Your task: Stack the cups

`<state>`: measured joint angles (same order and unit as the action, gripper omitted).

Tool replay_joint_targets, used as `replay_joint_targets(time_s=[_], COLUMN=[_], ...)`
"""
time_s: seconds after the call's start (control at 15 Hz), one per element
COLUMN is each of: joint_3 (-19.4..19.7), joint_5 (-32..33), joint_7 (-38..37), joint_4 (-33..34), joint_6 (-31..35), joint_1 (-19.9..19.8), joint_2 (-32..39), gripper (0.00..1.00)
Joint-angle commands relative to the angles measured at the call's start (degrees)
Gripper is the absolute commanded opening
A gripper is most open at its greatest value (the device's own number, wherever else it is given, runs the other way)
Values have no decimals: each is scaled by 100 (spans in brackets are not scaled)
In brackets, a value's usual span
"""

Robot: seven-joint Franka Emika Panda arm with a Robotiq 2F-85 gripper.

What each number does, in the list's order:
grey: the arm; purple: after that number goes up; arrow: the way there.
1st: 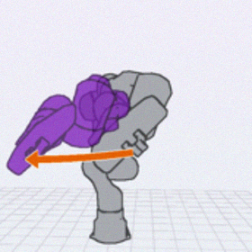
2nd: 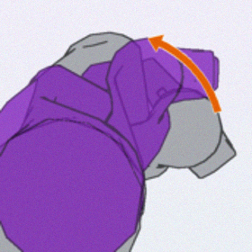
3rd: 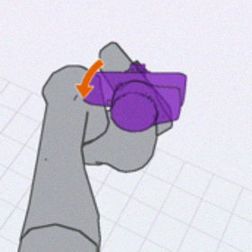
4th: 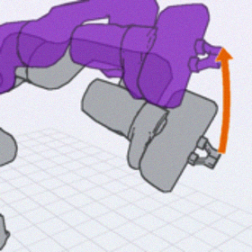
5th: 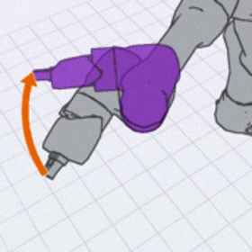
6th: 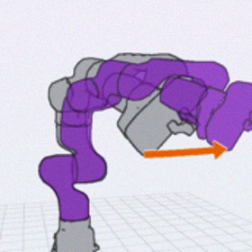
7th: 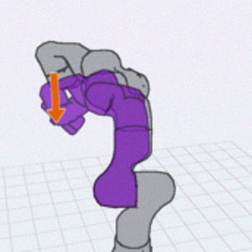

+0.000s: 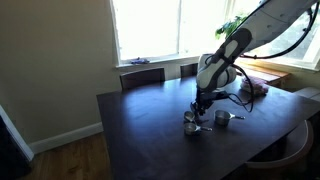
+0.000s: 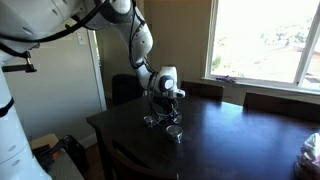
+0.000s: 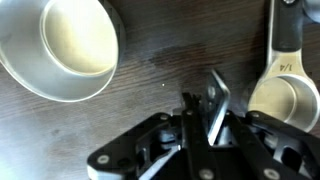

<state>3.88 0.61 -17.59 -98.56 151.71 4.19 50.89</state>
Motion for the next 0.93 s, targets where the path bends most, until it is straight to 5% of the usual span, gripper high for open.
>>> replay_joint_targets(time_s=[0.0, 0.47, 0.87], joint_3=[145, 251, 925], joint_5=[-32, 81, 638], joint_7=[53, 129, -325], joint_4=[-922, -1813, -2444], joint_6=[419, 593, 397], joint_1=[140, 196, 785], joint_2=[-731, -1502, -1988], gripper=[7, 7, 7])
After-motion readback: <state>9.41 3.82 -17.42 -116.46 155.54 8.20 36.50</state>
